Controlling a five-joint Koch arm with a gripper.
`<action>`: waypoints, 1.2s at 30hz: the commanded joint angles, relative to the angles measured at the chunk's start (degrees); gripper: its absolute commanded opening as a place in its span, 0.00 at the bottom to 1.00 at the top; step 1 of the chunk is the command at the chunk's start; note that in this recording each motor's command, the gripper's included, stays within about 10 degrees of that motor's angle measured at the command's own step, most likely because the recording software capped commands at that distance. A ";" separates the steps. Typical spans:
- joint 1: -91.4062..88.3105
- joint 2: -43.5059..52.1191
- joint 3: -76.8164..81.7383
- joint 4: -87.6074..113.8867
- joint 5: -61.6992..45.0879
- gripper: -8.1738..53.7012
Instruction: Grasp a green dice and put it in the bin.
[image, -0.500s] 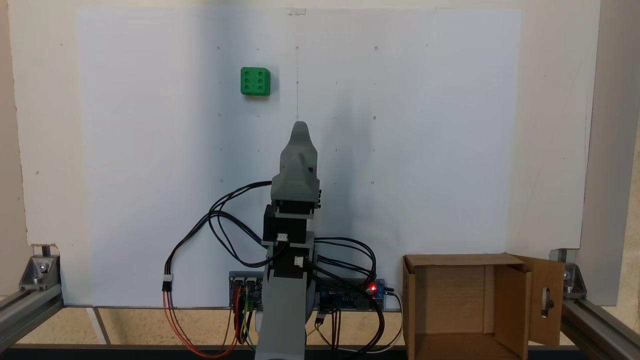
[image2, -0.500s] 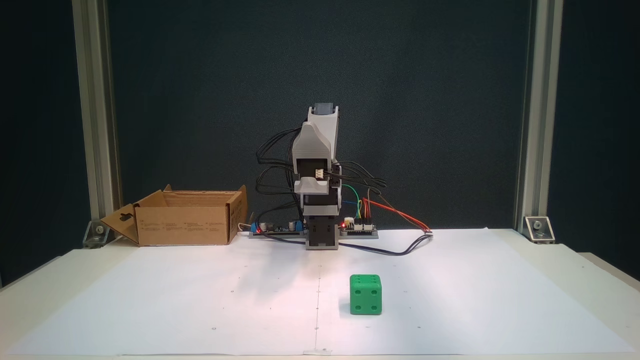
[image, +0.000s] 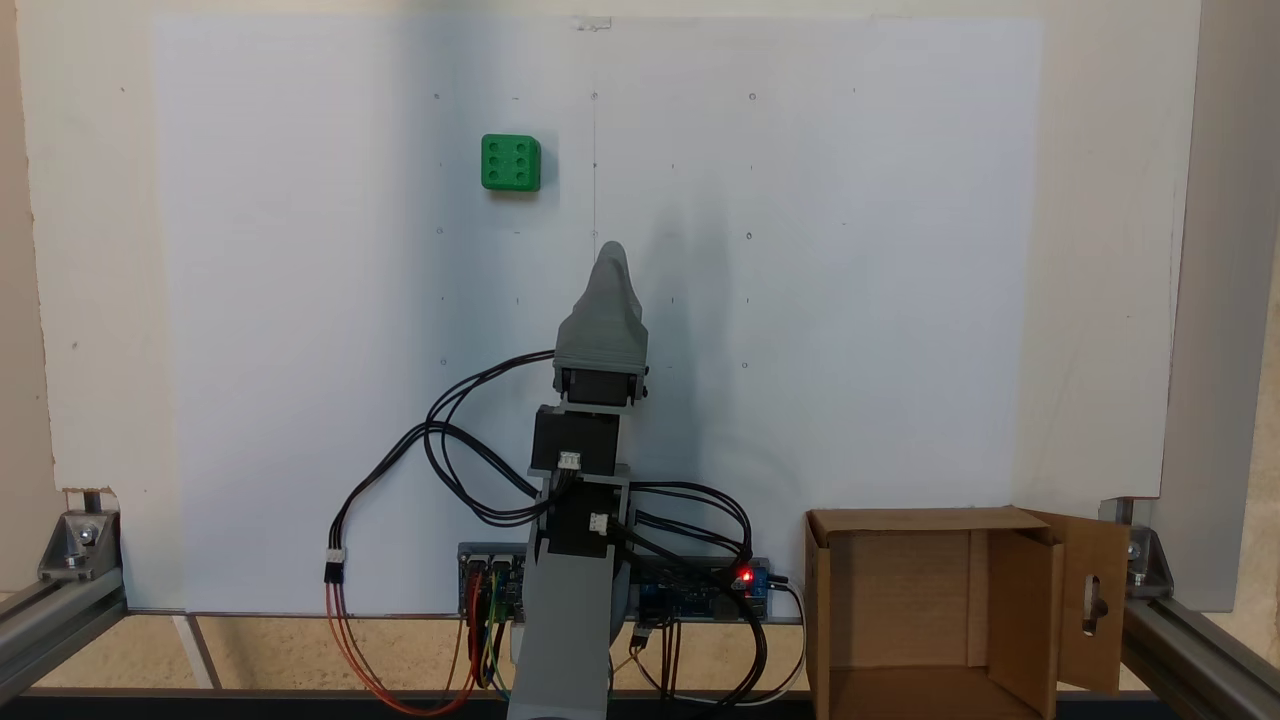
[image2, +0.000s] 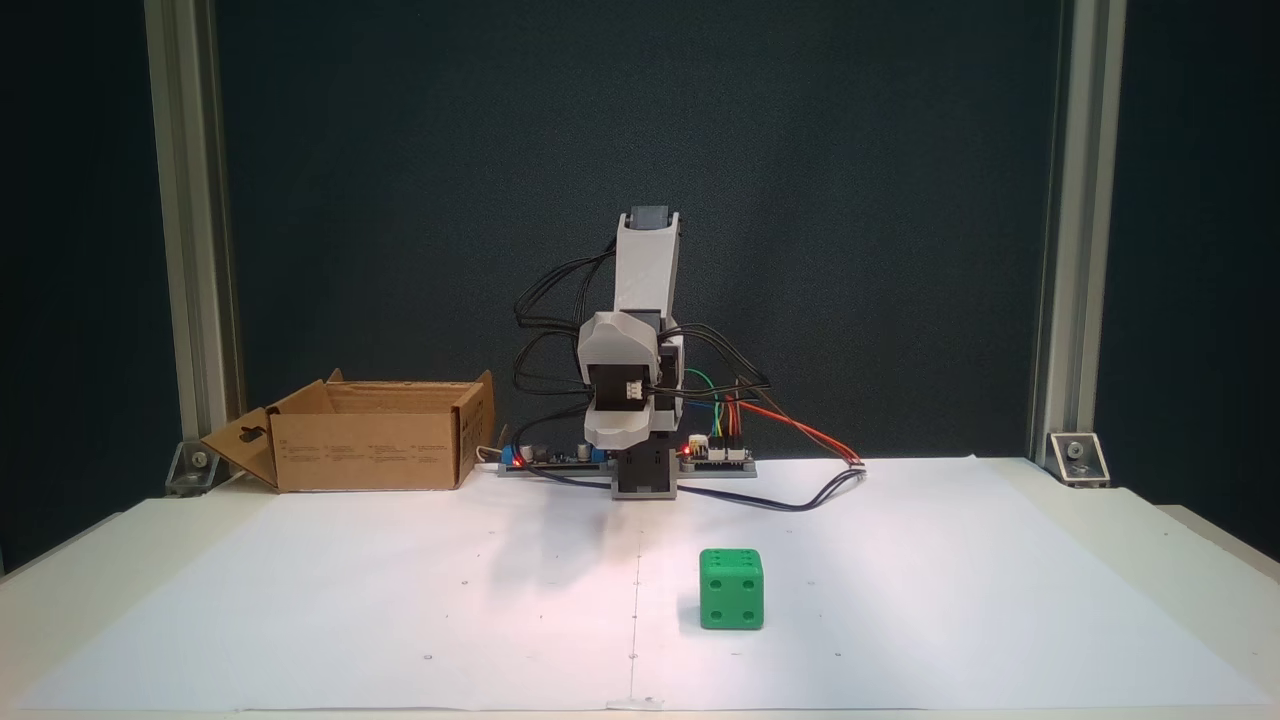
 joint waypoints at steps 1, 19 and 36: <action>0.00 5.98 2.90 -0.97 -2.29 0.84; 0.70 5.89 -2.37 10.02 -2.29 0.80; 0.97 6.06 -31.29 70.84 -1.41 0.78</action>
